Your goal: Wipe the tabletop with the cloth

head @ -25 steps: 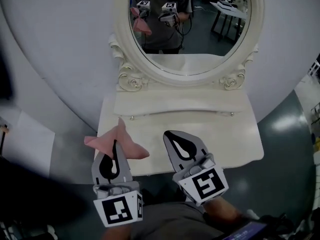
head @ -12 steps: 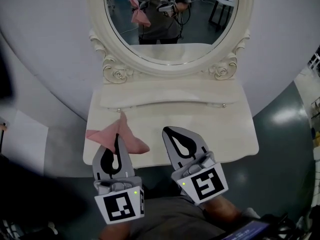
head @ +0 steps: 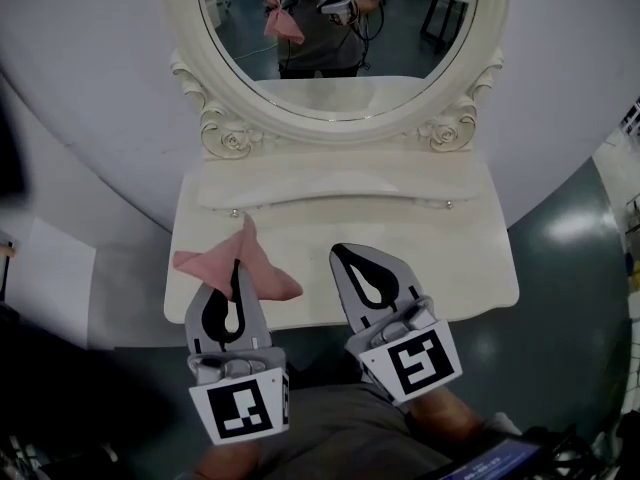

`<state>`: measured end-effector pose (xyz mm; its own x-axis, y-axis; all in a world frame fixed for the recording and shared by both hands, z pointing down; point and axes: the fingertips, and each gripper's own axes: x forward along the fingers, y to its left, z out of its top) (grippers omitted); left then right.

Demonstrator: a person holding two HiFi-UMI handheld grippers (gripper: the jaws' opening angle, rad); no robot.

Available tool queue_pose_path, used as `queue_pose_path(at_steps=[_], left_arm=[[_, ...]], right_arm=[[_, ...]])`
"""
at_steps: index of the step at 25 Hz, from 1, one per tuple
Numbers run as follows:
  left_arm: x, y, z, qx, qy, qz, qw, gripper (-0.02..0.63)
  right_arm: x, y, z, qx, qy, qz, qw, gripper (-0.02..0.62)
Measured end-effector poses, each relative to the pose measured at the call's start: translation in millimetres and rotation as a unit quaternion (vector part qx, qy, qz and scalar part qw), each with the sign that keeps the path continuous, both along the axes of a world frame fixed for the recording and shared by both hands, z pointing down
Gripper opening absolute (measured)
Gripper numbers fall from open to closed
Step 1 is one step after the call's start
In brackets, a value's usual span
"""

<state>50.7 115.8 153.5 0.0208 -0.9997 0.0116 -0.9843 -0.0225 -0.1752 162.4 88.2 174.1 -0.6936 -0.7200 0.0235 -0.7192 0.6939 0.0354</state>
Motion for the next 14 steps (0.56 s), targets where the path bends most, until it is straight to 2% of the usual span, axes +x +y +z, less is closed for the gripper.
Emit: queue_pose_path(at_steps=[14], left_arm=[[-3.7, -5.4, 0.7, -0.001, -0.002, 0.006, 1.0, 0.02]], right_arm=[[0.2, -6.2, 1.3, -0.001, -0.002, 0.012, 1.0, 0.014]])
